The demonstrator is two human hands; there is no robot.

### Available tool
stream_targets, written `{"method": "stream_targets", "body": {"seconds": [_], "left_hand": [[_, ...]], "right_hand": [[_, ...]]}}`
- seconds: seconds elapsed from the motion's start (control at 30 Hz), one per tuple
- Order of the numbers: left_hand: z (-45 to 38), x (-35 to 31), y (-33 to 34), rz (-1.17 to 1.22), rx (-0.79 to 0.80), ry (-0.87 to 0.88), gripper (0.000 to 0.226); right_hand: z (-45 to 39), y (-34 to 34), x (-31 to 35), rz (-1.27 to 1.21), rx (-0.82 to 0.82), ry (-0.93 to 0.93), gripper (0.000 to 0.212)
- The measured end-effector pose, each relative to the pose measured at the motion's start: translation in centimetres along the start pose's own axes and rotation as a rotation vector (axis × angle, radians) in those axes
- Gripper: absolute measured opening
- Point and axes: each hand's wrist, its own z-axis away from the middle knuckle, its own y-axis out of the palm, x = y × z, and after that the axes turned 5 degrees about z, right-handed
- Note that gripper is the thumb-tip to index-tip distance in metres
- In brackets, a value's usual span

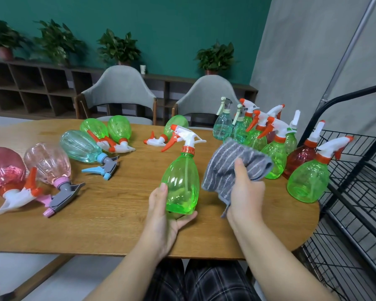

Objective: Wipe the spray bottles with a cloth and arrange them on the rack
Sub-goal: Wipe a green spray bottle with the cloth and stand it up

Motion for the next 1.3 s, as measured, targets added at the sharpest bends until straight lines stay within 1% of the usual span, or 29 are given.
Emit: {"method": "stream_targets", "body": {"seconds": [0.07,0.1,0.13,0.2,0.23,0.27,0.33,0.37,0.43,0.47,0.5,0.57,0.6,0.63,0.7,0.77,0.83,0.87,0.9,0.93,0.97,1.0,1.03,1.07,1.1,1.13,1.2,1.23,1.3], "left_hand": [[0.2,0.0,0.2,-0.020,0.015,0.034,0.064],[0.2,0.0,0.3,-0.030,0.025,0.046,0.062],[0.3,0.0,0.3,-0.044,0.044,0.048,0.063],[0.5,0.0,0.6,-0.087,0.088,0.047,0.062],[0.6,0.0,0.5,-0.106,0.096,0.054,0.060],[0.6,-0.1,0.5,-0.115,0.092,0.061,0.057],[0.6,-0.3,0.7,-0.124,0.087,0.065,0.050],[0.6,-0.3,0.6,-0.135,0.094,0.066,0.045],[0.4,-0.2,0.5,-0.150,0.098,0.054,0.038],[0.4,-0.2,0.5,-0.139,0.077,0.044,0.042],[0.3,-0.1,0.4,-0.116,0.044,0.043,0.057],[0.2,-0.1,0.4,-0.087,0.017,0.032,0.100],[0.3,-0.2,0.5,-0.082,0.024,0.042,0.110],[0.4,-0.2,0.5,-0.078,0.029,0.065,0.108],[0.4,-0.1,0.5,-0.038,0.052,0.095,0.090],[0.4,-0.3,0.4,0.000,0.067,0.084,0.078],[0.4,-0.3,0.4,0.003,0.059,0.055,0.077],[0.3,-0.2,0.3,-0.002,0.041,0.048,0.075],[0.2,-0.2,0.3,-0.005,0.015,0.058,0.070],[0.2,-0.2,0.3,-0.007,-0.004,0.081,0.069],[0.2,-0.2,0.3,-0.006,-0.001,0.094,0.077],[0.2,-0.2,0.5,-0.015,0.006,0.082,0.090],[0.2,-0.2,0.5,-0.021,0.008,0.065,0.102],[0.2,-0.3,0.4,-0.023,0.002,0.056,0.107],[0.3,-0.3,0.5,-0.016,-0.009,0.056,0.105],[0.3,-0.2,0.3,-0.009,-0.023,0.057,0.096],[0.1,0.0,-0.1,-0.005,-0.020,0.062,0.082],[0.0,0.1,-0.1,-0.017,-0.014,0.057,0.080],[0.0,0.2,0.2,-0.055,-0.007,0.050,0.079]], "right_hand": [[0.6,1.0,-0.3,0.166,0.083,-0.251,0.017],[0.7,1.5,-0.8,0.236,0.181,-0.359,0.011],[0.9,2.1,-1.3,0.336,0.280,-0.454,0.012],[1.0,2.8,-2.8,0.595,0.440,-0.670,0.053],[1.0,2.9,-3.5,0.688,0.485,-0.747,0.061],[0.8,3.0,-4.0,0.729,0.515,-0.796,0.063],[0.7,2.7,-4.4,0.701,0.564,-0.816,0.062],[0.7,2.6,-4.5,0.688,0.586,-0.826,0.058],[1.1,2.1,-4.9,0.652,0.631,-0.891,0.045],[1.2,1.9,-5.2,0.636,0.665,-0.921,0.039],[1.5,1.7,-5.5,0.618,0.701,-0.939,0.035],[2.0,1.1,-6.1,0.566,0.759,-0.972,0.028],[2.0,0.9,-6.3,0.539,0.774,-0.975,0.027],[1.9,0.7,-6.5,0.513,0.784,-0.968,0.028],[1.6,0.4,-6.2,0.465,0.784,-0.941,0.027],[1.7,0.1,-5.7,0.400,0.796,-0.918,0.031],[1.6,-0.5,-5.7,0.366,0.802,-0.902,0.031],[1.5,-0.8,-5.8,0.349,0.801,-0.854,0.029],[1.3,-1.2,-6.1,0.289,0.779,-0.748,0.026],[1.1,-1.3,-6.1,0.178,0.700,-0.543,0.021],[0.7,-1.3,-5.8,0.016,0.547,-0.277,0.016],[0.2,-1.2,-5.5,-0.107,0.387,-0.040,0.011],[-0.2,-1.1,-4.9,-0.192,0.276,0.139,0.009],[-0.7,-0.8,-4.2,-0.251,0.229,0.238,0.017],[-1.1,-0.3,-3.4,-0.259,0.193,0.287,0.023],[-1.5,0.1,-2.7,-0.265,0.176,0.285,0.024],[-1.4,1.0,-1.3,-0.192,0.212,0.191,0.021],[-1.1,1.6,-0.9,-0.122,0.255,0.129,0.020],[-0.3,2.7,-0.7,0.093,0.370,-0.004,0.025]]}}
